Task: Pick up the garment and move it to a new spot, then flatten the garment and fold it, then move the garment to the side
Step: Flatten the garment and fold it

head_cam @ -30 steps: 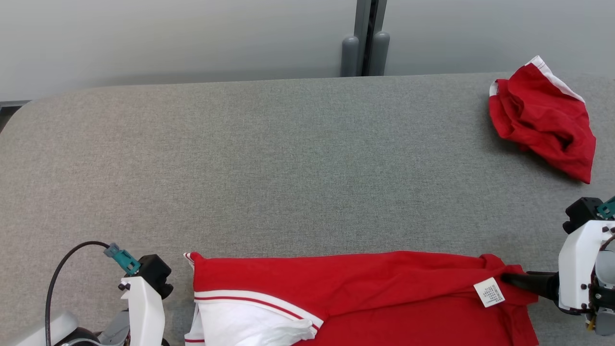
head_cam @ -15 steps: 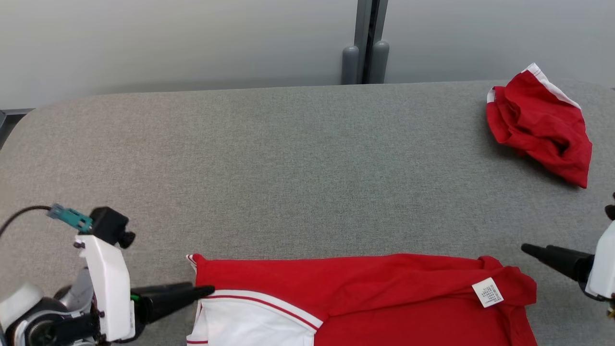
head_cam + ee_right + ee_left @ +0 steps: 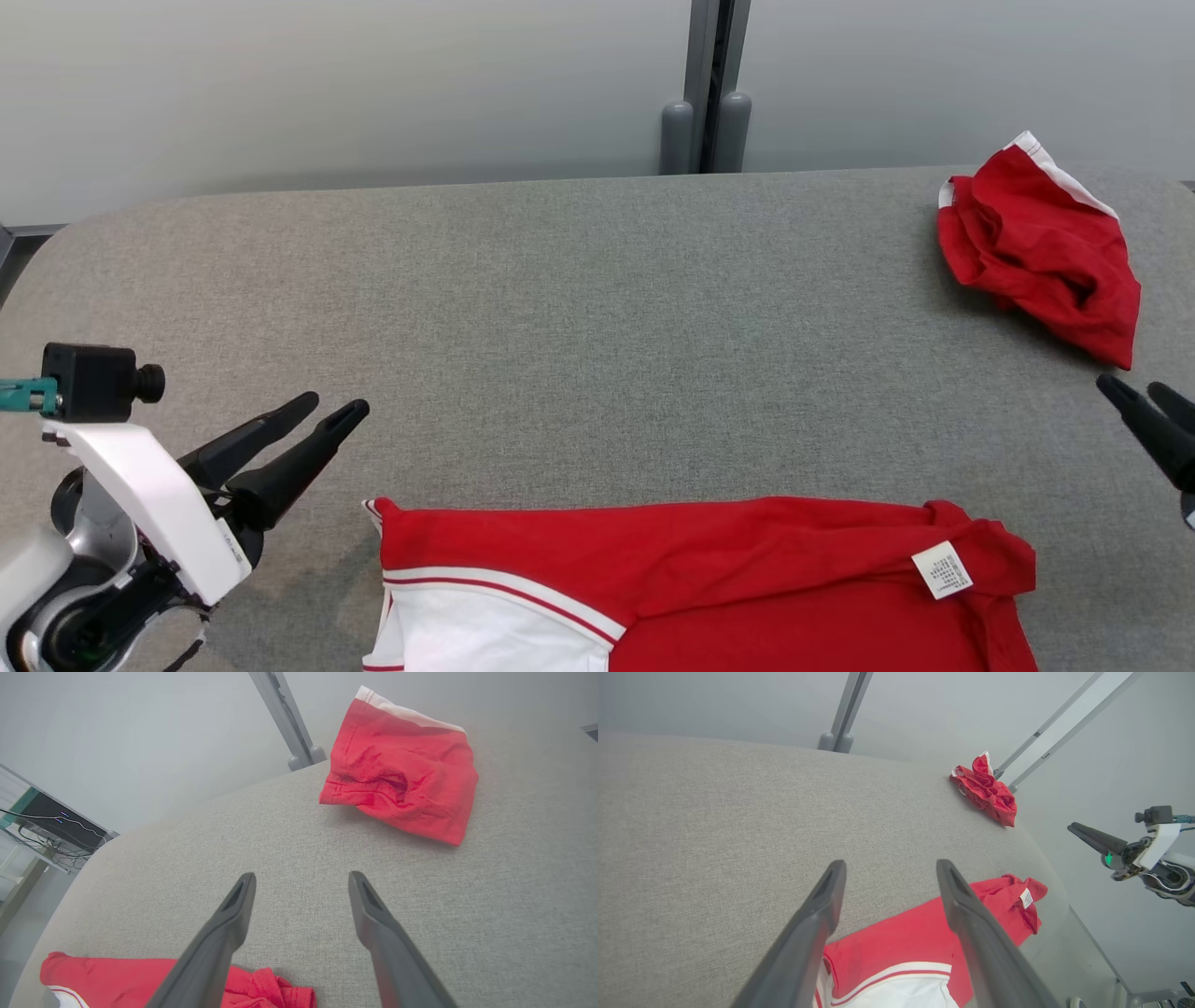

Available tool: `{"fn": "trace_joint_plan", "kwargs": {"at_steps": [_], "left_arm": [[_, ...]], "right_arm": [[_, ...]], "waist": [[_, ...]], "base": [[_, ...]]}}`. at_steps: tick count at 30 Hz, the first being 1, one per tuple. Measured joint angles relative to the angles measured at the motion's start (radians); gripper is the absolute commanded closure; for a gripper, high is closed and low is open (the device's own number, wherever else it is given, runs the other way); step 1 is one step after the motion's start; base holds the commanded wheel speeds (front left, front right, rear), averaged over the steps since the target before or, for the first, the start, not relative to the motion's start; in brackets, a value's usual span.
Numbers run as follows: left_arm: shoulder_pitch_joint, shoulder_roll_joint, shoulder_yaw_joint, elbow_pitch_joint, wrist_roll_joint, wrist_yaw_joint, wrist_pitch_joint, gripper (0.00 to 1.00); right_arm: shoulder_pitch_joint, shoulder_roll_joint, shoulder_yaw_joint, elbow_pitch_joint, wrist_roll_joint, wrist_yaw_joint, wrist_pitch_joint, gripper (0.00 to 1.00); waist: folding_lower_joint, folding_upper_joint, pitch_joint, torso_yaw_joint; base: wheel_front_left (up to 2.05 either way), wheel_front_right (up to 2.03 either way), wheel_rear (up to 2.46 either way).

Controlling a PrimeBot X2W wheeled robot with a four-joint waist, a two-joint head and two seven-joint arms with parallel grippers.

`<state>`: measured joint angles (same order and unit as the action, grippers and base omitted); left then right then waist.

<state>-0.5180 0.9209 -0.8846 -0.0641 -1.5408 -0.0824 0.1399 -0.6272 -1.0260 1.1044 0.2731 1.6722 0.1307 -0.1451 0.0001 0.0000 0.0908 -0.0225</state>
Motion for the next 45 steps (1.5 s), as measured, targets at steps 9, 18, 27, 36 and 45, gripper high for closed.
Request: {"fn": "trace_joint_plan", "kwargs": {"at_steps": [9, 18, 27, 36, 45], "left_arm": [[0.095, -0.068, 0.024, -0.001, 0.145, 0.13, -0.287, 0.0], [0.182, -0.175, 0.053, 0.009, 0.231, 0.203, -0.394, 0.0], [0.329, -0.318, 0.233, 0.041, 0.312, 0.207, -0.404, 0.0], [0.345, -0.406, 0.267, 0.1, 0.399, 0.167, -0.404, 0.0], [0.337, -0.452, 0.283, 0.156, 0.44, 0.136, -0.404, 0.0]], "right_arm": [[0.091, 0.142, -0.03, 0.066, 0.003, 0.0, -0.111, 0.0], [0.215, 0.23, -0.019, 0.132, 0.011, 0.0, -0.112, 0.0], [0.249, 0.277, 0.032, 0.186, -0.006, 0.0, -0.103, 0.0], [0.2, 0.331, 0.072, 0.266, 0.009, 0.0, -0.013, 0.0], [0.182, 0.342, 0.085, 0.274, 0.045, 0.0, 0.059, 0.29]], "waist": [[0.0, 0.0, -0.011, 0.008], [0.0, 0.0, -0.023, 0.031], [0.0, 0.0, -0.033, 0.032], [0.0, 0.0, -0.001, 0.04], [0.0, 0.0, 0.014, 0.054]], "base": [[0.0, 0.0, 0.0], [0.0, 0.0, 0.0], [0.0, 0.0, 0.0], [0.0, 0.0, 0.0], [0.0, 0.0, 0.0]]}}
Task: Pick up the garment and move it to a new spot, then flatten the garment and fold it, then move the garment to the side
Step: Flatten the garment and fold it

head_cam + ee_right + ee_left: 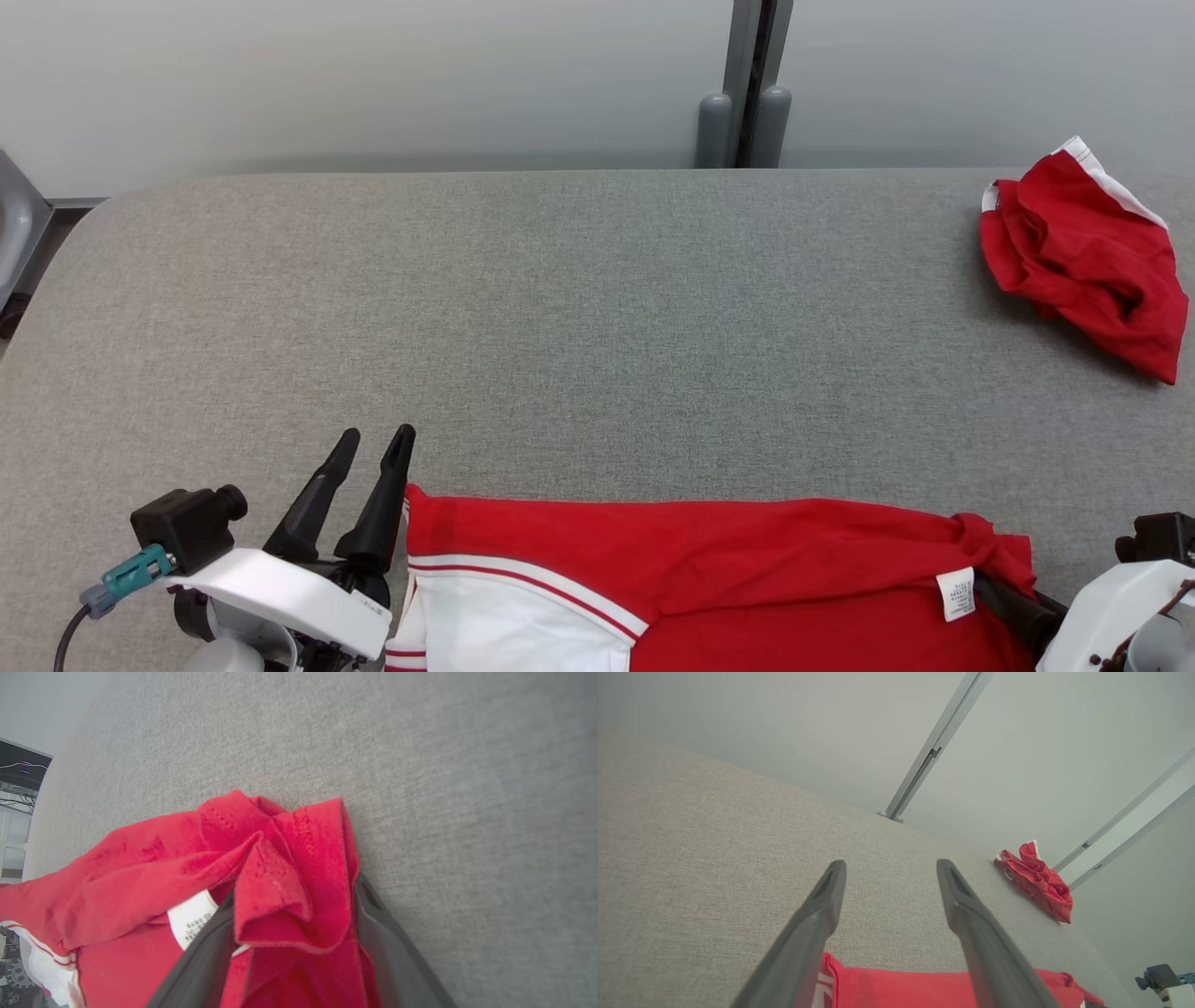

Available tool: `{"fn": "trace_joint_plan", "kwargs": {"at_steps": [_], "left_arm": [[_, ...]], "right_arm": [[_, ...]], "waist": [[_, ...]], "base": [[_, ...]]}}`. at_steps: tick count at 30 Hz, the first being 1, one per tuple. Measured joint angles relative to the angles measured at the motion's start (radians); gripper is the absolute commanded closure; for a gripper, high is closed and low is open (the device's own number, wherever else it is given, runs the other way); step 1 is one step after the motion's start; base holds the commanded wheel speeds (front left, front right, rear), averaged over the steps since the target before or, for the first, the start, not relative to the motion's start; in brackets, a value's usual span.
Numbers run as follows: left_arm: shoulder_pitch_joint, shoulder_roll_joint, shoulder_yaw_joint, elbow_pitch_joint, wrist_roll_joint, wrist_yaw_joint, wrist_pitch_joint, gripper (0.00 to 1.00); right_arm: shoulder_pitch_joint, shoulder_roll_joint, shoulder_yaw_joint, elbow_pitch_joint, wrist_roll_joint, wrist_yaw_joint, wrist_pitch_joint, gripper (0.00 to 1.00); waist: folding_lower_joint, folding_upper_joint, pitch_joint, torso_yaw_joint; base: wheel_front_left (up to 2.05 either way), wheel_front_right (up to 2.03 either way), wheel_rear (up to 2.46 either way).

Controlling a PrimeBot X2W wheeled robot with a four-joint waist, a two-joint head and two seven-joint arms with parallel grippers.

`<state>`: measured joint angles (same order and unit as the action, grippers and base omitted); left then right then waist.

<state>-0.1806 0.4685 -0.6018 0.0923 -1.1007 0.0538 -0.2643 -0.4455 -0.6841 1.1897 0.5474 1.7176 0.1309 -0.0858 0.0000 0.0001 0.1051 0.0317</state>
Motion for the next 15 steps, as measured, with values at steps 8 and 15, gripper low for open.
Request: {"fn": "trace_joint_plan", "kwargs": {"at_steps": [8, 15], "left_arm": [[-0.001, -0.012, 0.022, 0.018, 0.013, -0.013, 0.0, 0.0], [0.0, -0.02, 0.034, 0.023, 0.028, -0.019, 0.0, 0.0]], "right_arm": [[-0.007, -0.005, 0.018, -0.047, -0.018, 0.0, 0.006, 1.0], [-0.049, -0.037, 0.01, -0.088, -0.053, 0.0, -0.029, 1.0]], "waist": [[0.0, 0.0, 0.003, -0.004], [0.0, 0.0, 0.004, -0.017]], "base": [[0.0, 0.0, 0.0], [0.0, 0.0, 0.0]]}}
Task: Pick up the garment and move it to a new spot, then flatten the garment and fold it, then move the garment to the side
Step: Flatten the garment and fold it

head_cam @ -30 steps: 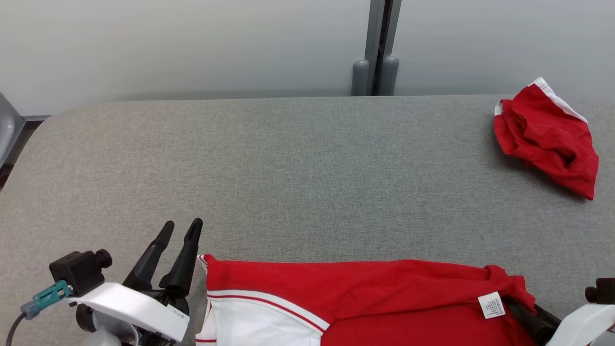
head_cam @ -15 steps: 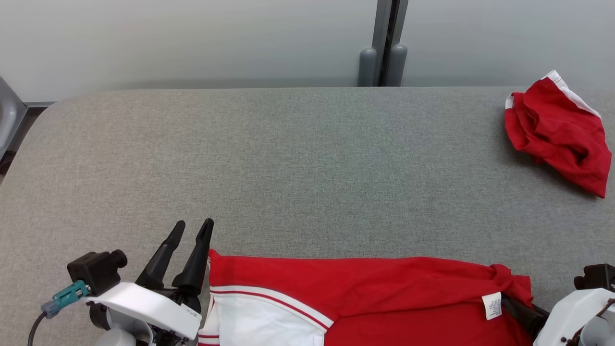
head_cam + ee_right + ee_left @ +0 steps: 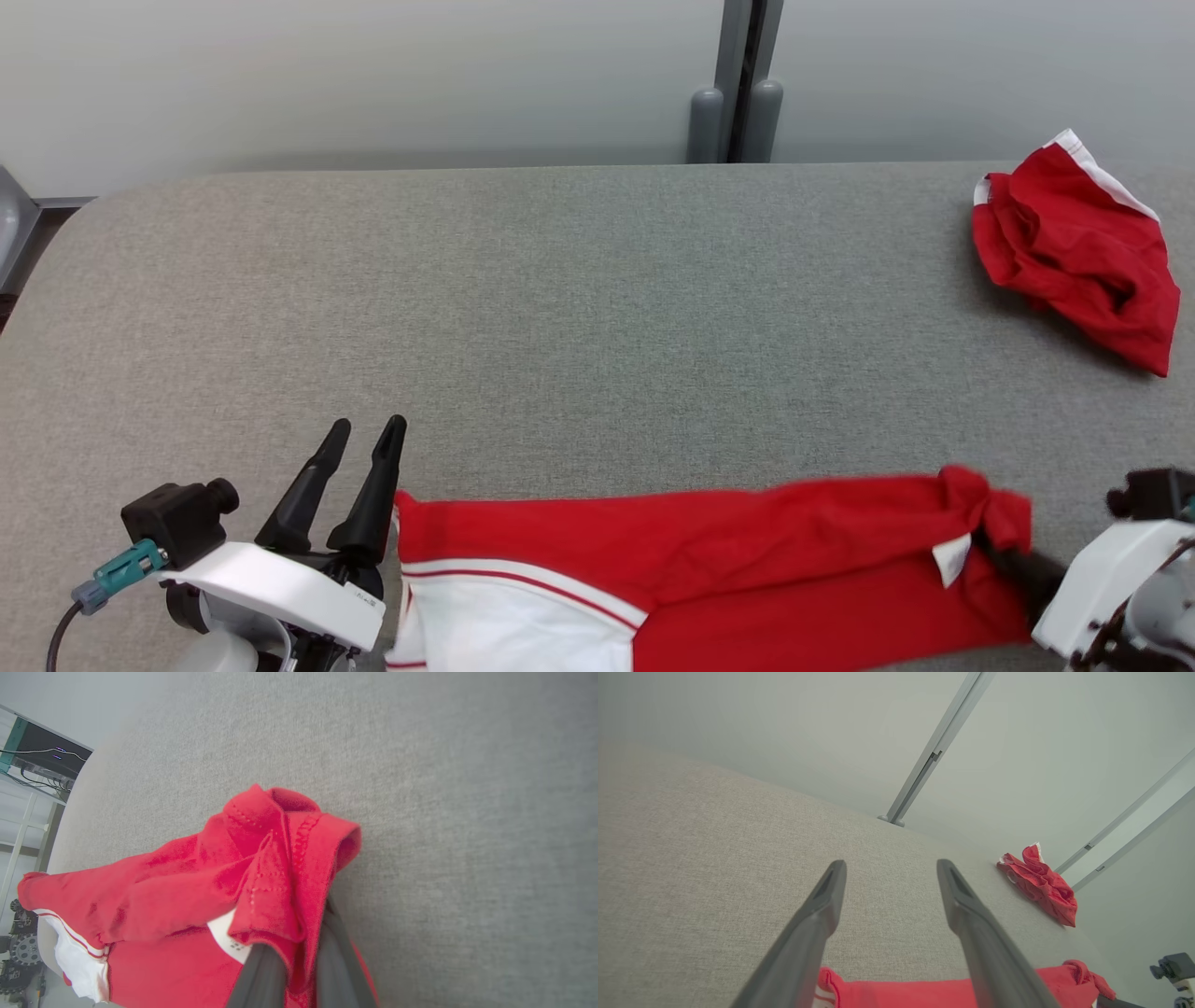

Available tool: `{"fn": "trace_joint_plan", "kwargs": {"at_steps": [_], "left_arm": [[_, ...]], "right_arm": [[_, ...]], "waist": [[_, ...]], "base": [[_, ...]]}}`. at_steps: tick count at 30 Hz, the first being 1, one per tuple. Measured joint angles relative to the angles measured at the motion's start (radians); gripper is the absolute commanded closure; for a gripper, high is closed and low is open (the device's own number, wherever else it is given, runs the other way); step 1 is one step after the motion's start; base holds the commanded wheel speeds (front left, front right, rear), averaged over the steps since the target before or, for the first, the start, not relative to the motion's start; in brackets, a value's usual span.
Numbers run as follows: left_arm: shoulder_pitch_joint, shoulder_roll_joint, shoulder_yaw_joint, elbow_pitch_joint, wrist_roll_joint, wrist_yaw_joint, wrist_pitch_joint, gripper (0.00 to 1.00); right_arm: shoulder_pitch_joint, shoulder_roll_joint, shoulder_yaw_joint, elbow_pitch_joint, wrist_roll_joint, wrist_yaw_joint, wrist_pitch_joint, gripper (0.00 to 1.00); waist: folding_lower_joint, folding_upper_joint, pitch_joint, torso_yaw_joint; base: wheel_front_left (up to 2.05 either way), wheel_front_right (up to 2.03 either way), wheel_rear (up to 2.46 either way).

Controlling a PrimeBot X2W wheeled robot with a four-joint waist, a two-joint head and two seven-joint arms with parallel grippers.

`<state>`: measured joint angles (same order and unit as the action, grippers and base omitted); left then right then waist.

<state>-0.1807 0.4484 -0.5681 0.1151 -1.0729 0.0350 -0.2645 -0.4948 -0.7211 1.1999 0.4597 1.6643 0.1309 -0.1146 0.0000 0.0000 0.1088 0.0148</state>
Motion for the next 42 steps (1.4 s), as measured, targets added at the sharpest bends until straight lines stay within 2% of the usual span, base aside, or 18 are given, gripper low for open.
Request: {"fn": "trace_joint_plan", "kwargs": {"at_steps": [7, 14, 19, 22, 26, 32, 38, 42], "left_arm": [[-0.01, -0.012, 0.02, -0.023, 0.015, -0.016, 0.0, 0.0], [-0.033, -0.007, 0.034, -0.054, 0.041, -0.006, 0.0, 0.0], [-0.034, -0.026, 0.065, -0.059, 0.106, 0.011, 0.0, 0.0], [-0.033, -0.04, 0.082, -0.043, 0.182, 0.03, 0.0, 0.0], [-0.023, -0.084, 0.145, -0.013, 0.281, 0.042, 0.0, 0.0], [0.048, -0.172, 0.315, 0.014, 0.445, 0.053, 0.0, 0.0], [0.132, -0.263, 0.449, 0.035, 0.559, 0.007, 0.0, 0.0], [0.161, -0.315, 0.501, 0.038, 0.616, -0.026, 0.0, 0.0]], "right_arm": [[-0.103, -0.063, -0.039, -0.003, -0.031, 0.0, -0.015, 1.0], [-0.174, -0.113, -0.076, 0.052, -0.037, 0.0, -0.01, 1.0], [-0.201, -0.141, -0.086, 0.101, -0.038, 0.0, -0.009, 1.0], [-0.205, -0.156, -0.083, 0.124, -0.044, 0.0, -0.008, 1.0], [-0.208, -0.173, -0.083, 0.135, -0.044, 0.0, -0.006, 1.0], [-0.188, -0.199, -0.082, 0.13, -0.028, 0.0, -0.01, 1.0], [-0.145, -0.216, -0.079, 0.111, -0.007, 0.0, -0.043, 1.0], [-0.13, -0.228, -0.066, 0.103, -0.001, 0.0, -0.054, 1.0]], "waist": [[0.0, 0.0, 0.021, -0.018], [0.0, 0.0, 0.047, -0.023], [0.0, 0.0, 0.048, -0.02], [0.0, 0.0, 0.041, -0.018], [0.0, 0.0, 0.026, -0.018], [0.0, 0.0, 0.005, -0.022], [0.0, 0.0, -0.012, -0.027], [0.0, 0.0, -0.021, -0.027]], "base": [[0.0, 0.0, 0.0], [0.0, 0.0, 0.0], [0.0, 0.0, 0.0], [0.0, 0.0, 0.0], [0.0, 0.0, 0.0], [0.0, 0.0, 0.0], [0.0, 0.0, 0.0], [0.0, 0.0, 0.0]]}}
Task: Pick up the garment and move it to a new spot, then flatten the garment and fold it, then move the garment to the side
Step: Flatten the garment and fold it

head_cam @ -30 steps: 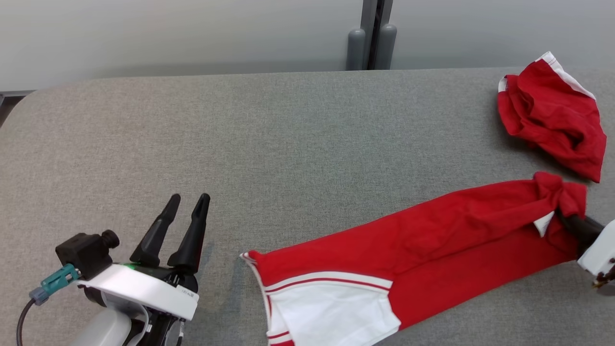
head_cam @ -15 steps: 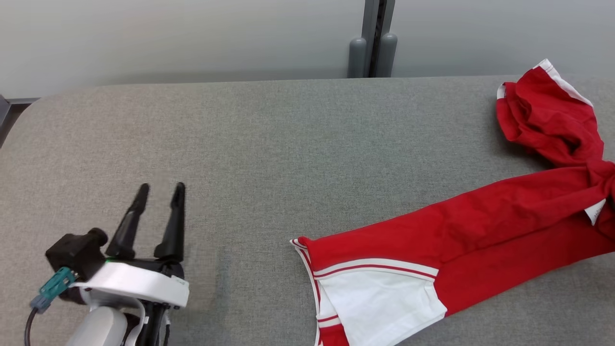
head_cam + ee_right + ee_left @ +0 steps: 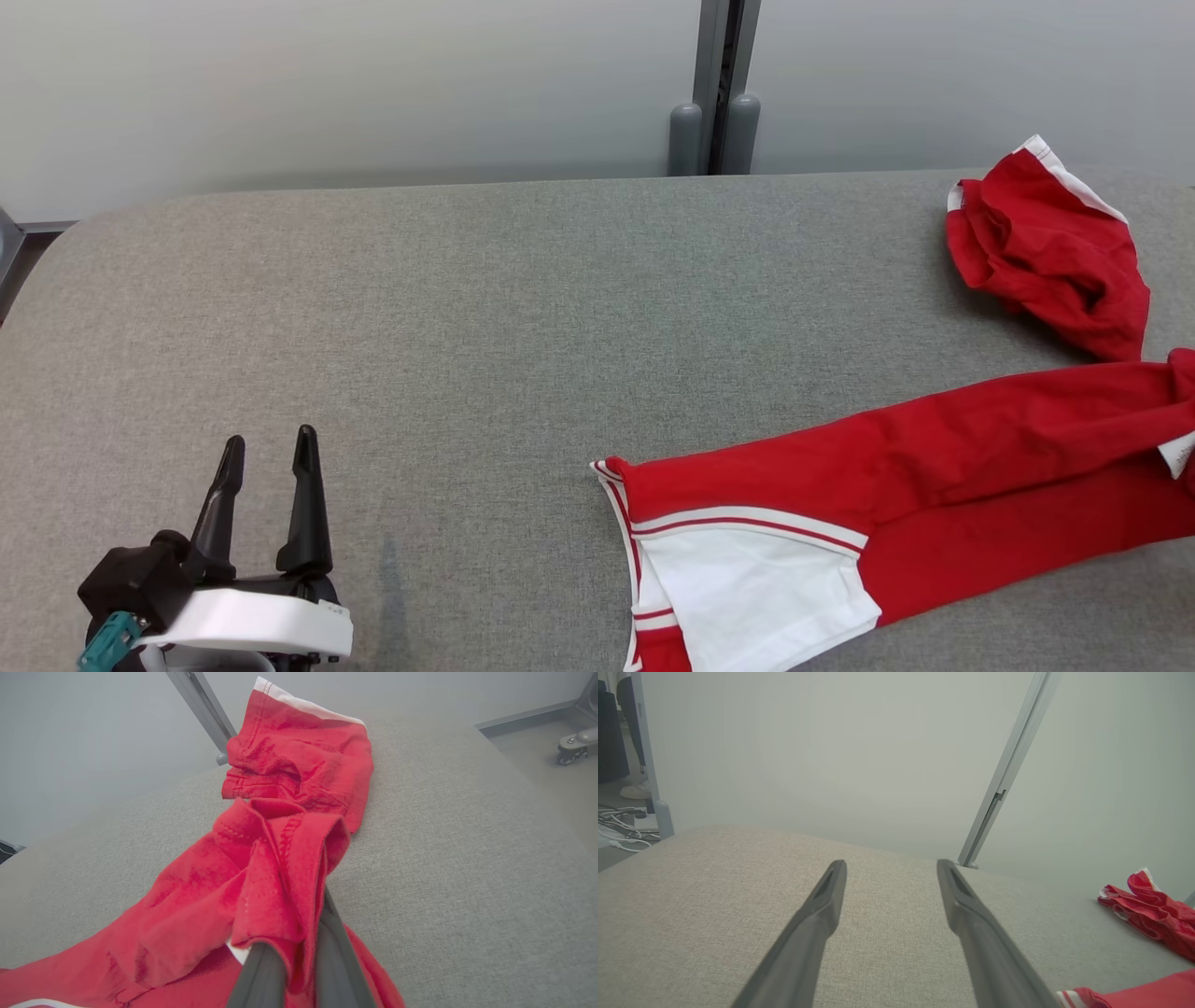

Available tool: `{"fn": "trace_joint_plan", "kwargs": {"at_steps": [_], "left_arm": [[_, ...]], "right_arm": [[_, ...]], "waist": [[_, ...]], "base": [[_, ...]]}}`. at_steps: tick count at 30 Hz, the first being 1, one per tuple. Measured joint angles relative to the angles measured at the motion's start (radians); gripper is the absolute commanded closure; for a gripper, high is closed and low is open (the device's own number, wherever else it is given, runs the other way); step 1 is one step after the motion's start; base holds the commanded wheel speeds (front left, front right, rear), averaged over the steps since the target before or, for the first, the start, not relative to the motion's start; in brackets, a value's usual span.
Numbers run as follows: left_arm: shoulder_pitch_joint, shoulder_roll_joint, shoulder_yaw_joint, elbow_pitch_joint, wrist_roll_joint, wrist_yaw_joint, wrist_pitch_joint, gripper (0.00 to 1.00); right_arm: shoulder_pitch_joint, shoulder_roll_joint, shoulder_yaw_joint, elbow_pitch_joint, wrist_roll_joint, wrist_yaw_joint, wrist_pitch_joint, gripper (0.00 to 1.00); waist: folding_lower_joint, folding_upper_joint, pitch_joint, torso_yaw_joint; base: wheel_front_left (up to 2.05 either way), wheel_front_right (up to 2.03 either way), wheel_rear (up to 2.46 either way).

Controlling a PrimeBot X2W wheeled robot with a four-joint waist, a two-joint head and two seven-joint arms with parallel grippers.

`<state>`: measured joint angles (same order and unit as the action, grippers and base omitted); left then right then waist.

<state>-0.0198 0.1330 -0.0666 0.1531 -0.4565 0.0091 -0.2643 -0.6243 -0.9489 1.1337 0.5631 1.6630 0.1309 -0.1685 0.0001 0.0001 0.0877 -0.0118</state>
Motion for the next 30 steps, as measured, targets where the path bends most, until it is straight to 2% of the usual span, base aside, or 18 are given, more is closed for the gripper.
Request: {"fn": "trace_joint_plan", "kwargs": {"at_steps": [8, 20, 24, 30], "left_arm": [[0.008, -0.054, 0.068, 0.016, 0.061, -0.061, 0.0, 0.0], [0.007, -0.081, 0.094, 0.059, 0.077, -0.107, 0.0, 0.0], [-0.007, -0.082, 0.099, 0.072, 0.078, -0.115, 0.0, 0.0], [-0.009, -0.083, 0.095, 0.088, 0.076, -0.123, 0.0, 0.0]], "right_arm": [[-0.009, -0.02, 0.001, -0.116, 0.012, 0.0, -0.007, 1.0], [-0.044, -0.033, 0.043, -0.352, -0.01, 0.0, 0.035, 1.0], [-0.051, 0.005, 0.086, -0.411, -0.051, 0.0, 0.087, 1.0], [-0.053, 0.086, 0.11, -0.415, -0.081, 0.0, 0.135, 1.0]], "waist": [[0.0, 0.0, -0.003, 0.003], [0.0, 0.0, -0.019, 0.037], [0.0, 0.0, -0.016, 0.073], [0.0, 0.0, -0.014, 0.119]], "base": [[0.0, 0.0, 0.0], [0.0, 0.0, 0.0], [0.0, 0.0, 0.0], [0.0, 0.0, 0.0]]}}
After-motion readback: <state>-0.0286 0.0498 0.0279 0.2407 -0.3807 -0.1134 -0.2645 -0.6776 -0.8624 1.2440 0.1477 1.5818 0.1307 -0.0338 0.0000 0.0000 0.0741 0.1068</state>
